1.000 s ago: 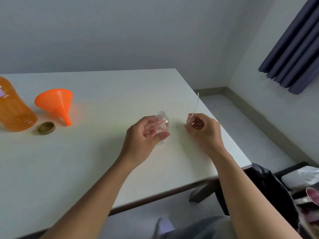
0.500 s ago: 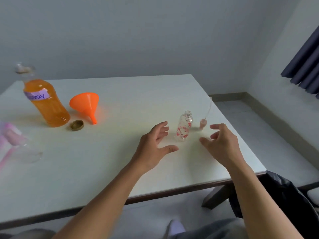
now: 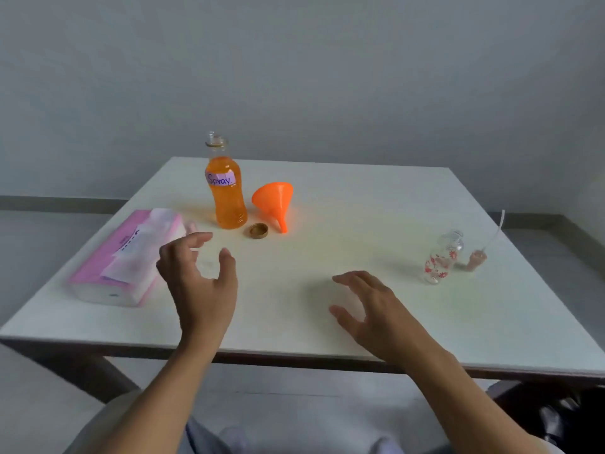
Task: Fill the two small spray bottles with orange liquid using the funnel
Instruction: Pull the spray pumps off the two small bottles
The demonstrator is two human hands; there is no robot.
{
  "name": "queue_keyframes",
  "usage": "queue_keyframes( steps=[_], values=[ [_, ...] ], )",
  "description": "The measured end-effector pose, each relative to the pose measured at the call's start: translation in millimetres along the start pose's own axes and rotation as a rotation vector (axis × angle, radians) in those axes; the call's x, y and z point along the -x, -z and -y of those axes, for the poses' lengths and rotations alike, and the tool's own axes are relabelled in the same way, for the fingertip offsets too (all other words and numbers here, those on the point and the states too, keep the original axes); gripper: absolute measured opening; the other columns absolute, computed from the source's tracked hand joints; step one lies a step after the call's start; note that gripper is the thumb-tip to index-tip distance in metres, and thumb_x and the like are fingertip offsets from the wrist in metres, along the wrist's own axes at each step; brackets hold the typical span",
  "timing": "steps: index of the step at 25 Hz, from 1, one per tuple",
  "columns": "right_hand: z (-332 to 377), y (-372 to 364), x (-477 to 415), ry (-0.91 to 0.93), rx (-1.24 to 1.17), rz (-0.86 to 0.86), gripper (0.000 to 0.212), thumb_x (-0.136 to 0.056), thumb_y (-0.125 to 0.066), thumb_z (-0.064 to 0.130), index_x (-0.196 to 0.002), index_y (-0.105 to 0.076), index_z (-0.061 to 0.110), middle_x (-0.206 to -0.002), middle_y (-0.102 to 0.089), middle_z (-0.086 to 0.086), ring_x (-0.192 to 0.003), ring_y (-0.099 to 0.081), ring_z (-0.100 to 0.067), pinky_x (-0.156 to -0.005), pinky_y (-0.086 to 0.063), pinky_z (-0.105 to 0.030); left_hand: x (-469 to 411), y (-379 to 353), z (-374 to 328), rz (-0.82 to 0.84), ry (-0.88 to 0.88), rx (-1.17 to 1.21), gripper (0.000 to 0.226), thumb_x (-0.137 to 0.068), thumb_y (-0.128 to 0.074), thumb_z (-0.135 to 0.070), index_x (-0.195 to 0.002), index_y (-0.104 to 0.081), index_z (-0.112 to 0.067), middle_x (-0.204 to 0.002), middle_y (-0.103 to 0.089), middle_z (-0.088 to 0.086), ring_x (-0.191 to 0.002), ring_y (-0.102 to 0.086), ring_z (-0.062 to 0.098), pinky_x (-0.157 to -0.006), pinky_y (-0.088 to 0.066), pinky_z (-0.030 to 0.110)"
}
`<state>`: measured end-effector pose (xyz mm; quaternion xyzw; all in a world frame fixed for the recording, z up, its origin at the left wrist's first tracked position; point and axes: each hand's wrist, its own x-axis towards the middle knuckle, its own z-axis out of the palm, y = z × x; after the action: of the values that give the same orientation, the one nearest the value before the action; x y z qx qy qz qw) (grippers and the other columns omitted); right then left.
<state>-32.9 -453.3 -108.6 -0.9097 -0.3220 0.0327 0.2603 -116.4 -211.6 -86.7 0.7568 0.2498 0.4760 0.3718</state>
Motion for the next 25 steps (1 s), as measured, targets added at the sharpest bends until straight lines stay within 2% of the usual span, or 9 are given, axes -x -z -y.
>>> queue_keyframes(
  steps=[2,4,7,12,15,17,19,22,25],
  values=[
    [11.7,-16.1,-15.2,0.055,0.100,0.074,0.067,-0.101,-0.041,0.061,-0.159,-0.028,0.031,-0.167,-0.022,0.015,-0.154,-0.021,-0.006,-0.125,-0.021,-0.028,-9.7,4.2,21.3,0.011,0.102,-0.078,0.053,-0.079,-0.075,-0.014,-0.122,-0.044,-0.012,-0.128,-0.044,0.012,-0.117,-0.041,0.030,-0.093,-0.046,0.046],
    [17.3,-26.4,-25.5,0.068,0.192,0.142,0.073,-0.102,-0.025,0.065,-0.163,-0.010,0.028,-0.171,-0.002,0.014,-0.157,0.002,-0.002,-0.129,-0.002,-0.030,-14.6,2.2,40.4,0.167,0.210,-0.183,0.070,-0.081,-0.074,-0.026,-0.136,-0.033,-0.012,-0.139,-0.036,0.013,-0.129,-0.032,0.031,-0.103,-0.036,0.048],
    [16.6,-31.6,-30.7,0.075,0.238,0.150,0.072,-0.103,-0.019,0.064,-0.164,-0.006,0.028,-0.171,0.003,0.013,-0.156,0.007,-0.001,-0.128,0.002,-0.030,-28.0,-8.3,61.4,0.360,0.299,-0.266,0.060,-0.090,-0.061,-0.043,-0.136,-0.037,-0.012,-0.139,-0.044,0.012,-0.130,-0.036,0.033,-0.099,-0.038,0.047],
    [9.4,-32.7,-32.8,0.112,0.211,0.093,0.070,-0.102,-0.029,0.063,-0.162,-0.019,0.030,-0.170,-0.010,0.015,-0.157,-0.005,-0.002,-0.128,-0.003,-0.027,-35.4,-31.1,52.6,0.683,0.141,-0.155,0.044,-0.089,-0.059,-0.051,-0.123,-0.052,-0.024,-0.115,-0.063,-0.006,-0.103,-0.059,0.012,-0.079,-0.046,0.025],
    [3.3,-27.4,-38.6,0.108,0.079,0.080,0.060,-0.102,-0.036,0.061,-0.155,-0.040,0.031,-0.164,-0.031,0.016,-0.152,-0.025,-0.004,-0.126,-0.020,-0.032,-28.8,-44.8,34.7,0.853,0.011,-0.062,0.040,-0.082,-0.071,-0.048,-0.116,-0.060,-0.031,-0.102,-0.062,-0.011,-0.095,-0.061,0.006,-0.074,-0.047,0.016],
    [-0.6,-18.5,-42.6,0.041,-0.198,0.047,0.054,-0.099,-0.044,0.061,-0.141,-0.057,0.030,-0.148,-0.054,0.016,-0.137,-0.048,-0.001,-0.116,-0.040,-0.033,-27.9,-53.9,29.1,0.920,-0.065,-0.038,0.046,-0.079,-0.074,-0.047,-0.120,-0.063,-0.031,-0.100,-0.059,-0.010,-0.094,-0.060,0.009,-0.076,-0.051,0.019],
    [-3.4,-8.0,-48.6,-0.052,-0.452,0.007,0.046,-0.095,-0.056,0.060,-0.125,-0.068,0.028,-0.120,-0.070,0.021,-0.112,-0.063,0.006,-0.097,-0.051,-0.023,-26.0,-62.9,26.1,0.953,-0.119,-0.024,0.049,-0.077,-0.076,-0.047,-0.122,-0.064,-0.031,-0.098,-0.056,-0.011,-0.092,-0.059,0.011,-0.078,-0.053,0.022],
    [-6.4,-1.6,-59.5,-0.108,-0.644,-0.068,0.035,-0.091,-0.067,0.054,-0.102,-0.076,0.022,-0.082,-0.071,0.018,-0.077,-0.063,0.002,-0.075,-0.045,-0.017,-22.0,-73.8,20.9,0.977,-0.165,0.001,0.050,-0.076,-0.077,-0.045,-0.123,-0.064,-0.033,-0.098,-0.055,-0.014,-0.093,-0.059,0.010,-0.075,-0.050,0.020],
    [-9.3,-0.5,-66.1,-0.153,-0.692,-0.142,0.033,-0.086,-0.073,0.055,-0.084,-0.076,0.022,-0.072,-0.070,0.003,-0.069,-0.059,-0.014,-0.066,-0.046,-0.035,-20.4,-79.7,15.7,0.995,-0.195,-0.004,0.048,-0.078,-0.075,-0.044,-0.124,-0.064,-0.033,-0.100,-0.056,-0.015,-0.094,-0.058,0.007,-0.075,-0.049,0.017]
  ],
)
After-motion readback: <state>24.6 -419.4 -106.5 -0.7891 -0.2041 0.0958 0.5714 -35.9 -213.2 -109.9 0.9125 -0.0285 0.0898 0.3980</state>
